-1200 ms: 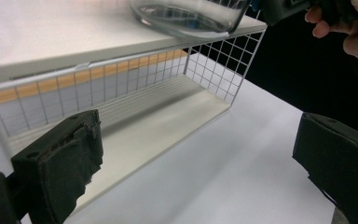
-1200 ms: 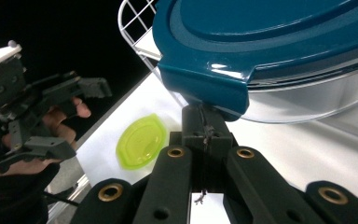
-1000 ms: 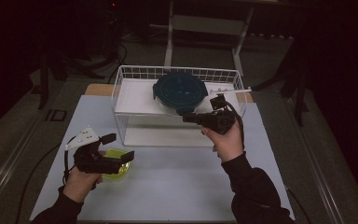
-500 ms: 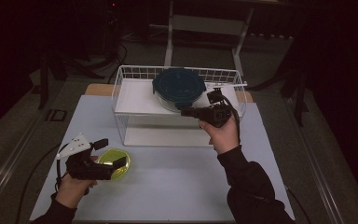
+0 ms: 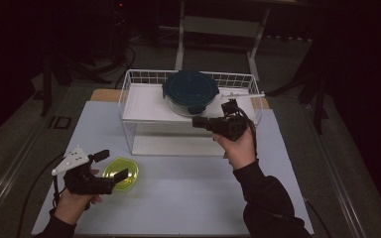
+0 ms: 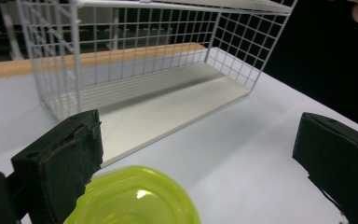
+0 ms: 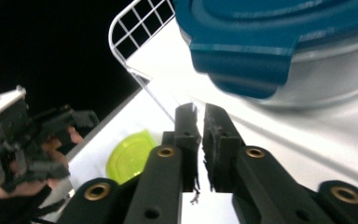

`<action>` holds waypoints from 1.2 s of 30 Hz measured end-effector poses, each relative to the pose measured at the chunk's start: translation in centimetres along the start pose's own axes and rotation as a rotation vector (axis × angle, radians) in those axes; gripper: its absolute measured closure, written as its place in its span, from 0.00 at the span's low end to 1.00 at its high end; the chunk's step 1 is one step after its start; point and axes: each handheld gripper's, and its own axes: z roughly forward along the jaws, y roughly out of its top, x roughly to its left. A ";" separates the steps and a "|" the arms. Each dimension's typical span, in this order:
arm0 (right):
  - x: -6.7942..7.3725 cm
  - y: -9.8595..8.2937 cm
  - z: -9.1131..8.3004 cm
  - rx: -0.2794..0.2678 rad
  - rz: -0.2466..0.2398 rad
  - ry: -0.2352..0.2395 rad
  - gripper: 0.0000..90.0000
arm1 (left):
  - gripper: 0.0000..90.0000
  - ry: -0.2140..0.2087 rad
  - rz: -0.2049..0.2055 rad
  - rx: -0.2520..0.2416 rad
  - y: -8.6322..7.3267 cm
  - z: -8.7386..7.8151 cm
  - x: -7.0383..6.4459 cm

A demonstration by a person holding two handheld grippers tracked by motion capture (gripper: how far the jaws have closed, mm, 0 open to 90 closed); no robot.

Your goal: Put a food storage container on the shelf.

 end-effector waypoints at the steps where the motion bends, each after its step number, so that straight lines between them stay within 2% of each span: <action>1: 0.1 -0.3 -0.1 -0.001 -0.005 0.001 0.87 | 0.01 0.000 -0.004 0.001 -0.1 -0.1 0.1; 4: 0.2 -1.2 -0.8 -0.010 -0.037 -0.009 0.78 | 0.01 -0.008 0.003 0.005 -0.2 -0.4 0.3; 6: 0.4 -1.8 -1.2 -0.019 -0.068 -0.018 0.69 | 0.01 -0.009 0.012 -0.004 -0.2 -0.5 0.3; 11: 0.6 -3.1 -2.0 -0.035 -0.104 -0.017 0.47 | 0.01 -0.006 0.026 0.018 -0.4 -0.6 0.3; 15: 0.4 -4.3 -2.4 -0.040 -0.111 -0.016 0.34 | 0.01 -0.009 0.023 0.023 -0.7 -0.7 0.4; 20: -0.1 -5.8 -3.2 -0.044 -0.115 0.026 0.17 | 0.01 0.001 0.010 0.026 -1.1 -1.0 0.8; 21: -0.3 -6.2 -3.3 -0.048 -0.110 0.027 0.17 | 0.01 0.014 0.009 0.030 -1.2 -1.1 0.9; 24: -0.6 -7.1 -3.9 -0.066 -0.144 -0.005 0.16 | 0.00 0.039 0.006 0.029 -1.6 -1.3 1.3; 30: -1.2 -9.0 -5.1 -0.089 -0.180 -0.073 0.16 | 0.00 0.032 -0.006 0.055 -2.5 -1.7 2.2; 33: -1.6 -9.9 -5.8 -0.095 -0.178 -0.093 0.16 | 0.00 0.024 -0.012 0.060 -2.9 -2.1 2.6; 36: -1.9 -10.9 -6.6 -0.092 -0.177 -0.114 0.16 | 0.00 0.035 -0.015 0.070 -3.2 -2.5 3.1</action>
